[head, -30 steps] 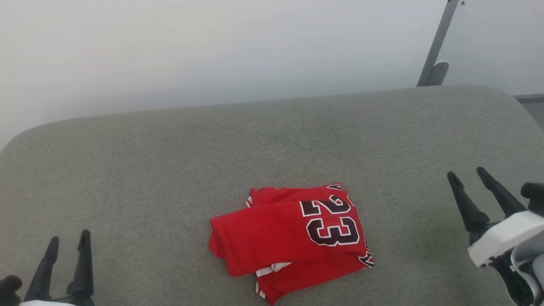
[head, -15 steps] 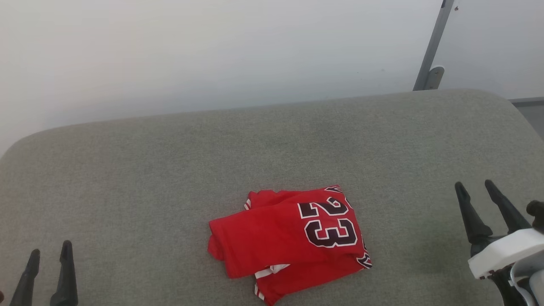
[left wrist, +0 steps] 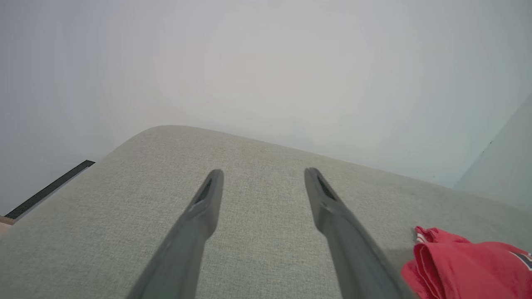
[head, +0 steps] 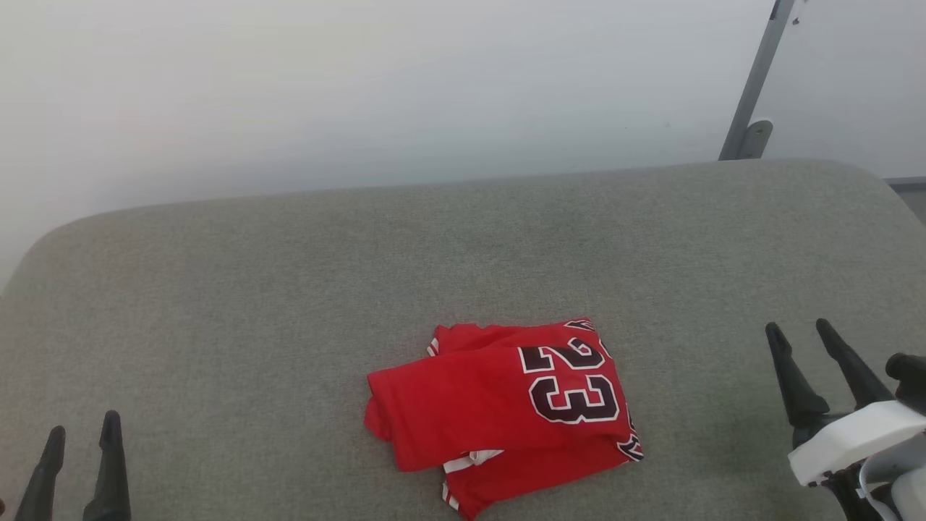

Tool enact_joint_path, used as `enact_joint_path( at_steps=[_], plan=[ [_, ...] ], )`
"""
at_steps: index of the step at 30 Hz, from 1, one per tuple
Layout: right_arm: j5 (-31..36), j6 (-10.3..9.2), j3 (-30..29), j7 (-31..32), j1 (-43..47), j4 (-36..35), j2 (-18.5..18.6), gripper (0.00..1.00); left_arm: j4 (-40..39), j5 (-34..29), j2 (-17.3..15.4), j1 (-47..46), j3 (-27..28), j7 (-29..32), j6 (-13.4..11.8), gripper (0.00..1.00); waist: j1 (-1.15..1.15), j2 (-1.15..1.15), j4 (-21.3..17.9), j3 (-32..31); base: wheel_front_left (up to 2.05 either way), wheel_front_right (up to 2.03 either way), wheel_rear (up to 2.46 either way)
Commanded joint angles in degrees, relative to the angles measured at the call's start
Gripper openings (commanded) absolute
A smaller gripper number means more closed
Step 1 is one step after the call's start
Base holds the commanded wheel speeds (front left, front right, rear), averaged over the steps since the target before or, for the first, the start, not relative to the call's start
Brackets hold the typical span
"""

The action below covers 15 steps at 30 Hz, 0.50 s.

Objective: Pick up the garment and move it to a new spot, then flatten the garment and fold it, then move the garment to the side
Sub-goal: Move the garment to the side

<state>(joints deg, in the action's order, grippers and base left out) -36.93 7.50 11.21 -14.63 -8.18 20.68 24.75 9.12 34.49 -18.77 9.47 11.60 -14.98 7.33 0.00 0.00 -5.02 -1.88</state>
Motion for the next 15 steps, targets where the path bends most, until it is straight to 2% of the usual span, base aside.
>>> enact_joint_path(
  at_steps=[1, 7, 15],
  plan=[
    [-0.61, -0.03, 0.49, -0.1, 0.62, 0.09, -0.1, 1.0, -0.08, -0.49, 0.14, 0.58, 0.13, -0.26, 0.15, 1.0, 0.0, 0.0, 0.34, 0.0, 0.0, 0.0, 0.0],
    [-2.2, -0.03, 5.01, 2.97, -0.54, -0.89, 0.32, 1.0, -0.22, -0.6, 0.16, 0.26, -0.25, -0.26, 0.15, 1.0, 0.0, 0.0, 2.07, 0.09, 0.0, 0.0, 0.0],
    [-6.92, -0.03, 13.06, 11.68, -4.67, -0.33, 1.82, 1.0, -0.23, -0.94, 0.89, -0.61, -1.94, -0.26, 0.15, 1.0, 0.0, 0.0, 5.54, 0.57, 0.0, 0.0, 0.0]
  ],
)
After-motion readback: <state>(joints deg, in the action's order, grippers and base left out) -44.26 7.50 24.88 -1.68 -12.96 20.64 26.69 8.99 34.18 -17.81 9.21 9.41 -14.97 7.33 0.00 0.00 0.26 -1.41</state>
